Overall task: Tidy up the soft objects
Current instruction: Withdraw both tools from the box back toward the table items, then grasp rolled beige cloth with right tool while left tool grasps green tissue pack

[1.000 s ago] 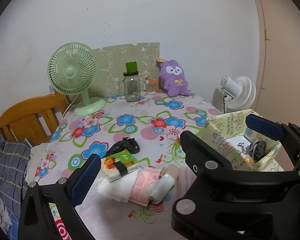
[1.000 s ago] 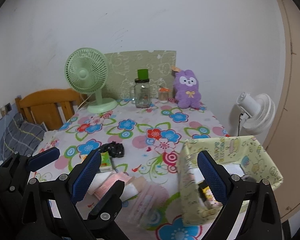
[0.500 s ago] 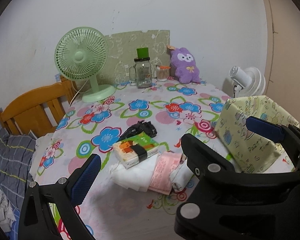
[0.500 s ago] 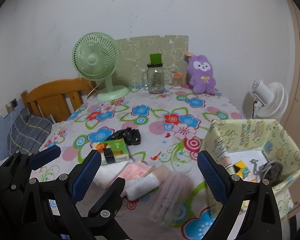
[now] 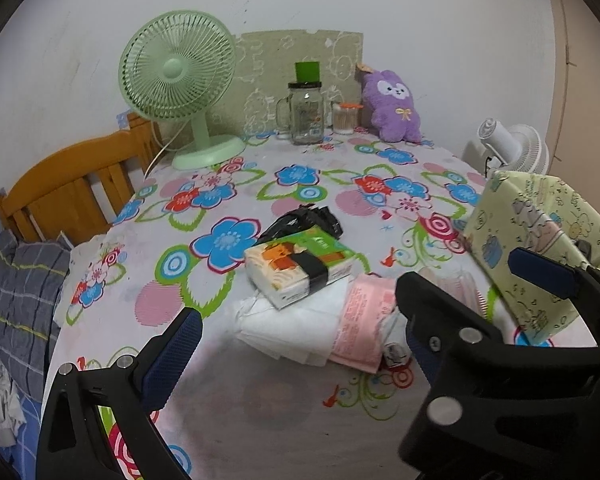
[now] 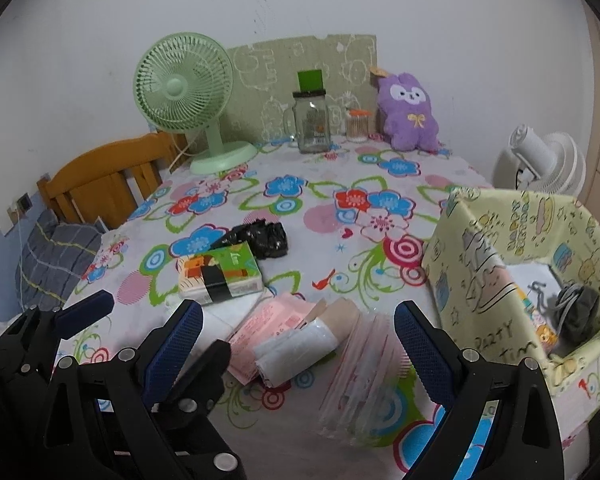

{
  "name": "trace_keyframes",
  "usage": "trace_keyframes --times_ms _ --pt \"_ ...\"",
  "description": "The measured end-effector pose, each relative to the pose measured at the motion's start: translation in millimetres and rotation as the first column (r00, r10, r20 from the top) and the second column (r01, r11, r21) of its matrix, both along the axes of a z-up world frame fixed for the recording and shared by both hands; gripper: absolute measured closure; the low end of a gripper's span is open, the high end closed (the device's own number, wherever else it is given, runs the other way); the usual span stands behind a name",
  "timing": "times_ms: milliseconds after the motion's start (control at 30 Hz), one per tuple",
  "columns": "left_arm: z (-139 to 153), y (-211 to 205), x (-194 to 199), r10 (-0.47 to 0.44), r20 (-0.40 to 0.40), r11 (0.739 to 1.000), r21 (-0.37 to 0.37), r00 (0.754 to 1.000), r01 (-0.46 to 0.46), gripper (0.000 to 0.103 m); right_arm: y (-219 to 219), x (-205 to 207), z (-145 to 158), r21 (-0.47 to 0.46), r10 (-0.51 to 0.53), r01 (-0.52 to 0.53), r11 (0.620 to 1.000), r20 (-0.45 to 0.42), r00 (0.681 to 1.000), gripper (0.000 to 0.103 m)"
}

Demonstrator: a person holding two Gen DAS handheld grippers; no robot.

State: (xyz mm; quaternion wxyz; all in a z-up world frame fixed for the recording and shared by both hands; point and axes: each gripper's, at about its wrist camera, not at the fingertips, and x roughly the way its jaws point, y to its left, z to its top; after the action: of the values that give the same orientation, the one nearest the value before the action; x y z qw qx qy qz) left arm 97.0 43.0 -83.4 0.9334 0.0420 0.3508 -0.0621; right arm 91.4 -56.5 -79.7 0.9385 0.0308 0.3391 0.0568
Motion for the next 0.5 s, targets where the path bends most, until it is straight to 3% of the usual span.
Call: trace_keyframes --times_ms 500 --pt "-20 11 34 0.039 -0.054 0.999 0.008 0.998 -0.039 0.003 4 31 -22 0.009 -0.025 0.026 1.000 -0.089 0.996 0.013"
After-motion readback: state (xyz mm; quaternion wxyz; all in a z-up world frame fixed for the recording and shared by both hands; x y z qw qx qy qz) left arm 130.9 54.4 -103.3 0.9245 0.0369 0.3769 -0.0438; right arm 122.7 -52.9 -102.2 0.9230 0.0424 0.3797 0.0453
